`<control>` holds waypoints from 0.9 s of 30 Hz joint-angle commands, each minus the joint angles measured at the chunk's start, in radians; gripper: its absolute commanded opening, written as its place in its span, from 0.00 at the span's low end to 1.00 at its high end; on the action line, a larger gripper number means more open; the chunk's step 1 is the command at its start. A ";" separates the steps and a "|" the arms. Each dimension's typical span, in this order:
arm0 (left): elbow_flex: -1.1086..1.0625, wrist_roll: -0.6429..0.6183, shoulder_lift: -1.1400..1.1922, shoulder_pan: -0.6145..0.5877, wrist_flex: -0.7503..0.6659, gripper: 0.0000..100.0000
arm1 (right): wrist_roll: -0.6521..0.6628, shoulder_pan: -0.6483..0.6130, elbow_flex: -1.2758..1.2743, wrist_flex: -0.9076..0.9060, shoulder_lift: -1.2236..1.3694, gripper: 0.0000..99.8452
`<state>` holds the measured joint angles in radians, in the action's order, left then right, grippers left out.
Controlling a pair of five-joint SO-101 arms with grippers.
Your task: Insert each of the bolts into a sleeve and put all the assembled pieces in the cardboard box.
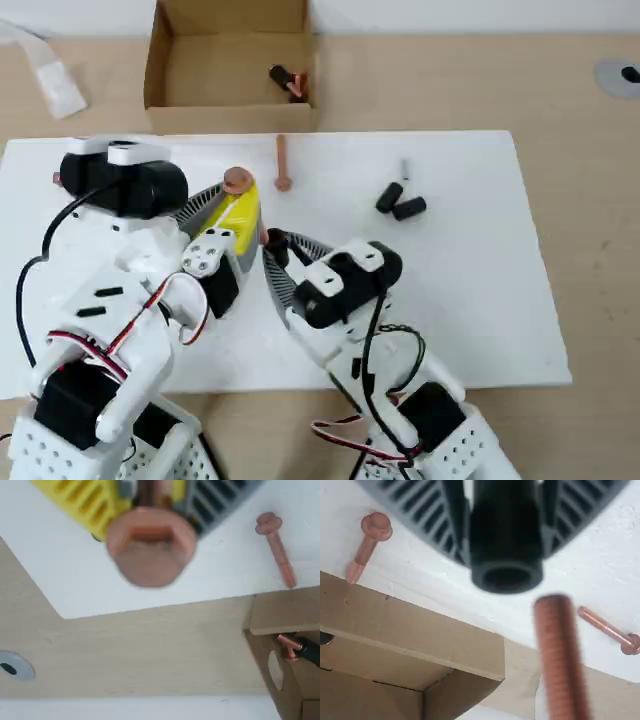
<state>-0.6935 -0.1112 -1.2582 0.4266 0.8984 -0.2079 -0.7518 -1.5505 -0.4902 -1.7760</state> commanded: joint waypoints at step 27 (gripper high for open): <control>-0.095 0.012 -0.012 0.031 -0.130 0.00 | -0.009 -0.015 0.018 0.000 -0.015 0.01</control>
<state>-0.7948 -0.1082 -1.2597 0.4526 0.7910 -0.2079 -0.7518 -1.5520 -0.4918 -1.7760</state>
